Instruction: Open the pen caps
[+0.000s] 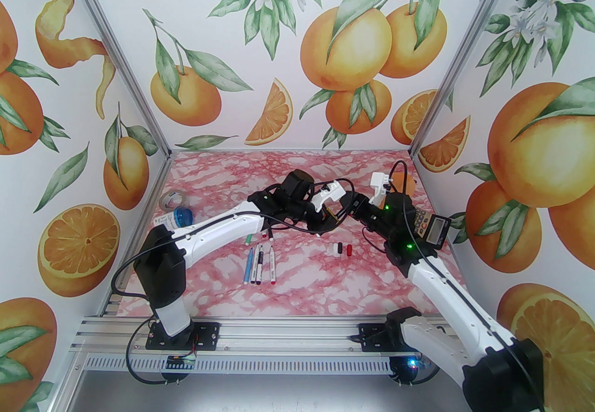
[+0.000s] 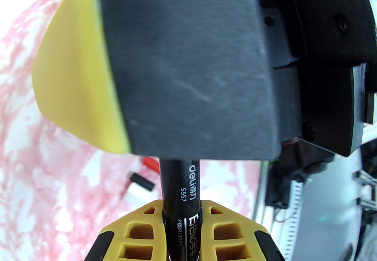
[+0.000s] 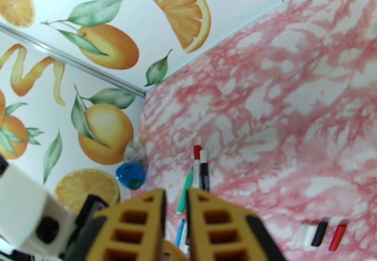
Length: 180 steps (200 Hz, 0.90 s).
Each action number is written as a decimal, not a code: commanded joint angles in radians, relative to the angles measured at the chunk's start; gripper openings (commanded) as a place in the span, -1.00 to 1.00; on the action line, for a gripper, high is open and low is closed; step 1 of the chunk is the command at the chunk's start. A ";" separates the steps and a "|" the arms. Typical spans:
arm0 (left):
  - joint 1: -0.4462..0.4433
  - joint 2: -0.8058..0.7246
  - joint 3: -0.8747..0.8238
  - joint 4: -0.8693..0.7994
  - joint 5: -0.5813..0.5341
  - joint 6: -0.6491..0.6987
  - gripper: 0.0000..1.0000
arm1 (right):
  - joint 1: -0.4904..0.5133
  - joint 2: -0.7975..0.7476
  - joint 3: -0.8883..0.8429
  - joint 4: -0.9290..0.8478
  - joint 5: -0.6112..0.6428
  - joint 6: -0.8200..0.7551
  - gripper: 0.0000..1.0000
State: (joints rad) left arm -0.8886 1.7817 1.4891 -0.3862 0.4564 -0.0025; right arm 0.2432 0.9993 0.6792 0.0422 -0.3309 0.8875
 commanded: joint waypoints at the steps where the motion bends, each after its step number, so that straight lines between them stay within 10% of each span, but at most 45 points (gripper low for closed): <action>1: -0.021 -0.002 -0.009 -0.237 -0.051 0.062 -1.00 | -0.067 0.007 0.066 0.039 0.265 0.006 -0.87; 51: -0.041 0.003 -0.005 -0.260 -0.181 0.078 -1.00 | -0.066 0.011 0.079 -0.042 0.381 0.011 -0.89; 89: -0.019 0.004 -0.009 -0.211 0.122 0.033 -1.00 | -0.066 0.003 0.034 0.097 0.331 -0.019 -0.89; 120: 0.010 -0.019 -0.027 -0.174 0.146 0.032 -1.00 | -0.066 0.003 0.015 0.133 0.283 -0.069 -0.88; 180: 0.076 -0.138 -0.030 -0.199 0.007 0.067 -1.00 | -0.045 -0.073 0.022 -0.248 0.240 -0.259 -0.80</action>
State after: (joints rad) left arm -0.8394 1.7466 1.4643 -0.5854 0.5179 0.0341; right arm 0.1776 0.9825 0.7063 -0.0006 -0.0837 0.7464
